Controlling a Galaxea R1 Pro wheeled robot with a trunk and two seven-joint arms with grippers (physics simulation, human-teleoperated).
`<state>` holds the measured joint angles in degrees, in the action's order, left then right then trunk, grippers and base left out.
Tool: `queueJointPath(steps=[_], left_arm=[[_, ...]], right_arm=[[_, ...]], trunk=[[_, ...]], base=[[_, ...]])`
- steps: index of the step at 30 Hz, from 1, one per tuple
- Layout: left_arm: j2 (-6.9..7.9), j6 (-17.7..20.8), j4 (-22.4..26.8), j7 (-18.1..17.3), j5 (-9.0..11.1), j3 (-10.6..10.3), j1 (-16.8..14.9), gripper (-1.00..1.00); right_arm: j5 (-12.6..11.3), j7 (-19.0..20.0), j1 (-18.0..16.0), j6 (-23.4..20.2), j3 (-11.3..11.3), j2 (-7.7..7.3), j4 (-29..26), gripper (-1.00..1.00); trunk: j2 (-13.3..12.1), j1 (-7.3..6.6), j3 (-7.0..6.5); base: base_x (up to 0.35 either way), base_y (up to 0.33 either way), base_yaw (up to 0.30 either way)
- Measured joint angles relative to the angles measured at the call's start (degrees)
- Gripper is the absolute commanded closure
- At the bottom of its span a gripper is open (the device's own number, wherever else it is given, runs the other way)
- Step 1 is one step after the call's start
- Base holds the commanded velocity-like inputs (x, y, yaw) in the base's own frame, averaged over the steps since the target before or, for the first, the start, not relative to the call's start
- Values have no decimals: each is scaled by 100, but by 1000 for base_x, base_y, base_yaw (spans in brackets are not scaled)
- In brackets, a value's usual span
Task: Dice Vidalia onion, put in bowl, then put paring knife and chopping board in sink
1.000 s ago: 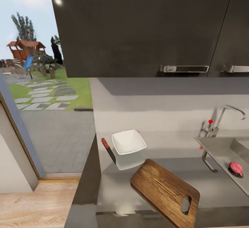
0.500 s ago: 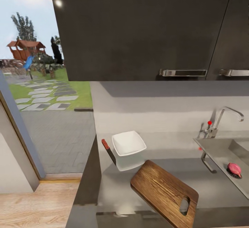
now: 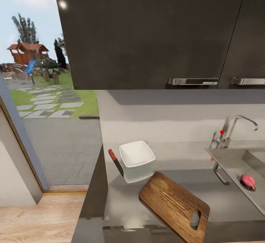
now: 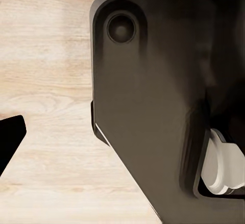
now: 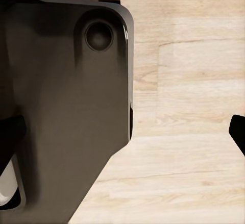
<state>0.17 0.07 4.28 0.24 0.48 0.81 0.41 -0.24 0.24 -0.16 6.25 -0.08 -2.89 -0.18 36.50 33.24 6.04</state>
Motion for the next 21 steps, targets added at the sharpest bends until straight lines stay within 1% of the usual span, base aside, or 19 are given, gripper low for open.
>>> queueJointPath(steps=[6, 9, 13, 19, 21], left_arm=[[0, 0, 0, 0, 0, 0, 0, -100], [0, -2, 0, 0, 0, 0, 0, -100], [0, 0, 0, 0, 0, 0, 0, -100], [-2, -5, 0, 0, 0, 0, 0, -100], [-4, -6, 0, 0, 0, 0, 0, -100]], right_arm=[[0, 0, 0, 0, 0, 0, -1, -100], [-1, 0, 0, 0, 0, 0, 0, -100], [-1, 0, 0, 0, 0, 0, 0, -100], [0, 0, 0, 0, 0, 0, 1, -100], [0, 0, 0, 1, 0, 0, 1, -100]], trunk=[[-241, -132, -108], [-361, -199, -162], [-522, -288, -234], [-763, -421, -342], [-845, -464, -379]], base=[[16, 0, 0], [130, 0, 0], [207, 0, 0], [319, 0, 0], [209, 0, 0]])
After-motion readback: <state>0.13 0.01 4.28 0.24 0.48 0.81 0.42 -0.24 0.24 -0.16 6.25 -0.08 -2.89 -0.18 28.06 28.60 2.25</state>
